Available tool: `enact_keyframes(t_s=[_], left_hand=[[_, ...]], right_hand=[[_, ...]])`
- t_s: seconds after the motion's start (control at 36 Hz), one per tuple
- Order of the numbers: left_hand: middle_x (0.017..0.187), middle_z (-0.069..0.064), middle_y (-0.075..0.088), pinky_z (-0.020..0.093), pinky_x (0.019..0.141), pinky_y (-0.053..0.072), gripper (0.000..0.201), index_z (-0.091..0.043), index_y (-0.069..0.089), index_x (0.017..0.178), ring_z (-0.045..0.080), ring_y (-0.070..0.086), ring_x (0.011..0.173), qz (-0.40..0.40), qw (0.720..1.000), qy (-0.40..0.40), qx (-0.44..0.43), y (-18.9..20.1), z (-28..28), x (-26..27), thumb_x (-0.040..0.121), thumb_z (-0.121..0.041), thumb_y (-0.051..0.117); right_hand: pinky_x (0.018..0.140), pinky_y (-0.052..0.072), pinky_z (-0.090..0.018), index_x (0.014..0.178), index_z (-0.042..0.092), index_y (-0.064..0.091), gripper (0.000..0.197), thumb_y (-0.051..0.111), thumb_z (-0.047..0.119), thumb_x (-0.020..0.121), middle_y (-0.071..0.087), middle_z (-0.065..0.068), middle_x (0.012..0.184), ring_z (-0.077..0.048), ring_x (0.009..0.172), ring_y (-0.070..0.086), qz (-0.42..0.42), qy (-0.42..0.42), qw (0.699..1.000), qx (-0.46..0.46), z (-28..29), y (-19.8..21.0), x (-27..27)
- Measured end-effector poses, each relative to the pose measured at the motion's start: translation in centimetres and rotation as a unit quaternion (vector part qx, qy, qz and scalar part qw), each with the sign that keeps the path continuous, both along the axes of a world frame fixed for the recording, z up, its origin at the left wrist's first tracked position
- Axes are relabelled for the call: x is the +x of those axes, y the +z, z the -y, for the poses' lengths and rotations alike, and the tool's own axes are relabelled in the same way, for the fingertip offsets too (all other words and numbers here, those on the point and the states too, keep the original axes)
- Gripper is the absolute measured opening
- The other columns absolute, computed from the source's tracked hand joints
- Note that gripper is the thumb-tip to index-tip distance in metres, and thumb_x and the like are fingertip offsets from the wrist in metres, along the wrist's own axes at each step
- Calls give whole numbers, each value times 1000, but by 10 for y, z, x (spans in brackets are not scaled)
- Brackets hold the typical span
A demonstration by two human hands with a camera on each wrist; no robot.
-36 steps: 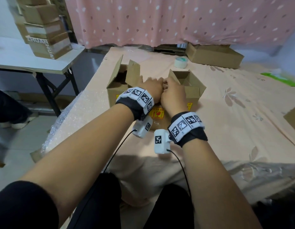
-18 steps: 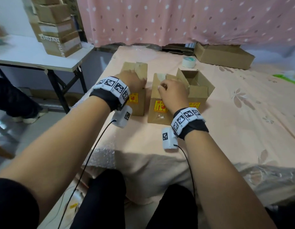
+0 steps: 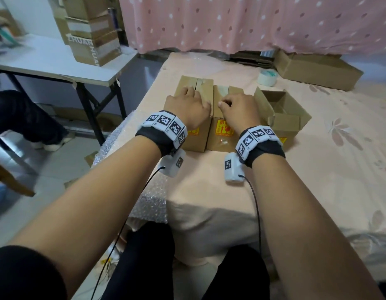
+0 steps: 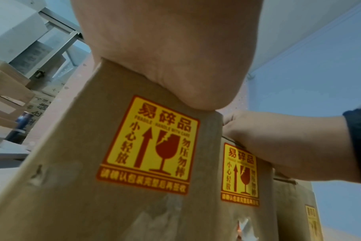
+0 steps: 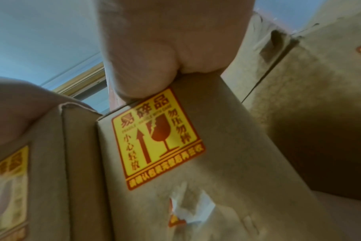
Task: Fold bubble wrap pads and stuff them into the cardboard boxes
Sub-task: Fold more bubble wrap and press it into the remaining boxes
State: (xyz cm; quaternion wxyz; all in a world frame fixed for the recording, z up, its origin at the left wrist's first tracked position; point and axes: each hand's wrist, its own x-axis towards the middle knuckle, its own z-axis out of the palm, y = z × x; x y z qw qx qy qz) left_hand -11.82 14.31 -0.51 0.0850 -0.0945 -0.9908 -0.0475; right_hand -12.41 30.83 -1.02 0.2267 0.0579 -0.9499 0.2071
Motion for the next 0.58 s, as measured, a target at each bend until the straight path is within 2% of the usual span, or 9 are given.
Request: enact_keyframes(t_s=[0.17, 0.19, 0.25, 0.31, 0.36, 0.44, 0.5, 0.56, 0.58], left_hand=[[155, 11, 38, 53, 106, 37, 64, -7, 45, 143, 22, 28, 148, -11, 1000, 3, 13, 2, -3, 4, 102, -47, 17], [153, 11, 40, 53, 105, 38, 63, -8, 47, 141, 23, 30, 146, -11, 1000, 2, 21, 2, -2, 5, 102, -48, 17], [145, 11, 46, 54, 105, 37, 59, -11, 51, 135, 25, 38, 139, -23, 999, -2, 44, 3, 0, 7, 102, -49, 20], [141, 8, 50, 57, 110, 30, 52, -15, 53, 129, 27, 44, 134, -45, 995, -12, 89, 4, 1, 12, 102, -49, 25], [146, 7, 47, 60, 115, 22, 47, -18, 53, 133, 28, 45, 135, -74, 984, -19, 158, 7, 7, 18, 102, -45, 29], [147, 9, 47, 55, 111, 33, 51, -15, 51, 138, 31, 47, 133, -129, 961, -28, 244, 19, 26, 36, 101, -43, 30], [143, 12, 49, 44, 107, 38, 46, -10, 52, 138, 31, 49, 128, -138, 951, -45, 272, 22, 47, 50, 104, -36, 34], [137, 11, 53, 41, 103, 42, 37, -12, 57, 134, 28, 53, 123, -130, 953, -42, 269, 17, 74, 64, 104, -30, 43], [131, 8, 58, 43, 98, 47, 32, -15, 61, 128, 28, 57, 117, -119, 961, -32, 248, 11, 89, 74, 101, -29, 48]], right_hand=[[73, 48, -36, 95, 12, 72, 33, 45, 30, 98, 71, -12, 95, -33, 92, 63, 16, -2, 998, 59, 4, 2, 11], [78, 47, -38, 97, 11, 70, 34, 42, 29, 99, 70, -13, 100, -34, 96, 62, 24, 0, 997, 75, 6, 5, 14], [97, 42, -41, 107, 9, 68, 36, 37, 28, 103, 66, -14, 115, -34, 113, 58, 39, -2, 992, 117, 12, 9, 22], [116, 27, -45, 121, 10, 64, 38, 35, 28, 104, 58, -12, 136, -30, 136, 44, 27, -9, 989, 148, 17, 11, 32], [121, 21, -48, 133, 9, 56, 43, 37, 30, 101, 51, -10, 146, -28, 145, 34, -34, -23, 986, 160, 25, 10, 42], [113, 35, -49, 124, 8, 64, 42, 42, 25, 93, 63, -11, 129, -33, 128, 52, -180, 9, 977, 113, 44, 7, 65], [95, 48, -46, 108, 7, 71, 32, 47, 16, 88, 69, -11, 108, -35, 106, 60, -242, 81, 965, 64, 62, 4, 82], [78, 51, -43, 97, 9, 72, 28, 46, 14, 86, 70, -9, 94, -34, 92, 62, -205, 159, 965, 40, 81, -2, 96], [77, 51, -42, 98, 11, 73, 28, 47, 14, 87, 71, -9, 94, -34, 92, 63, -142, 191, 971, 29, 92, -7, 101]])
